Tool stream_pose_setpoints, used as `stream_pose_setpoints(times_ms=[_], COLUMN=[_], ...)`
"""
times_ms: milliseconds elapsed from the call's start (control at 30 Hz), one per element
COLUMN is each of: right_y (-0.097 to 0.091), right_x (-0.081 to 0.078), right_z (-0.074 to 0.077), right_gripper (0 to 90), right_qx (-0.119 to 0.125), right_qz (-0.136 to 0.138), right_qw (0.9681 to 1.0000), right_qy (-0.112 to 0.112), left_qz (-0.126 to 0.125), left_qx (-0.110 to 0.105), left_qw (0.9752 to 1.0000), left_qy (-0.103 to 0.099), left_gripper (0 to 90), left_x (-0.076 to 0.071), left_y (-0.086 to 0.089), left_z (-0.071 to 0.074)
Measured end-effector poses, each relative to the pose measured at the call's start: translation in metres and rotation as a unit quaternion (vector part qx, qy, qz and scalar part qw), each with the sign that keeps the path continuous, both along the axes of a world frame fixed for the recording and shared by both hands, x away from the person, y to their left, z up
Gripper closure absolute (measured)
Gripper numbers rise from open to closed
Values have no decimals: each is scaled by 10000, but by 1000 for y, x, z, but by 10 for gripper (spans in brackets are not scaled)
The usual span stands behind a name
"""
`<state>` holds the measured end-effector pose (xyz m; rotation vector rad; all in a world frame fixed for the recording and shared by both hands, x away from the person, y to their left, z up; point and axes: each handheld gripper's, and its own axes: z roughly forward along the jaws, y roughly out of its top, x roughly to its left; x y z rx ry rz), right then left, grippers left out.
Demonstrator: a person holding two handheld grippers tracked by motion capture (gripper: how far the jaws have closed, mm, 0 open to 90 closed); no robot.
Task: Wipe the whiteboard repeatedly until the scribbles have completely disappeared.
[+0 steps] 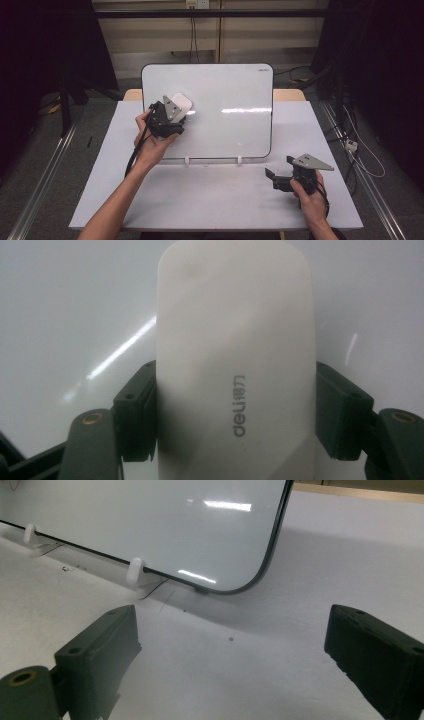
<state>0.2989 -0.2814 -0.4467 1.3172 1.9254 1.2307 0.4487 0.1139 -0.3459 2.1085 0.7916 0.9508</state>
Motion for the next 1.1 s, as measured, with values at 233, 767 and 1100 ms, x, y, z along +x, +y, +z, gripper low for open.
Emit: stream_pose_setpoints(times_ms=[233,767,1100], right_y=[0,1,2], right_x=[0,0,1], right_z=[0,0,0], right_gripper=[75,73,74], right_qx=[-3,-3,-16], right_qz=[-4,1,12], right_qw=[10000,10000,10000], right_qy=[10,8,2], left_qz=[138,86,-174], left_qx=[-299,-73,402], left_qw=[9994,9999,9990], left_qy=[108,21,-63], left_gripper=[309,308,308], left_x=[12,-4,-32], left_y=[25,19,-15], left_z=[11,-11,-37])
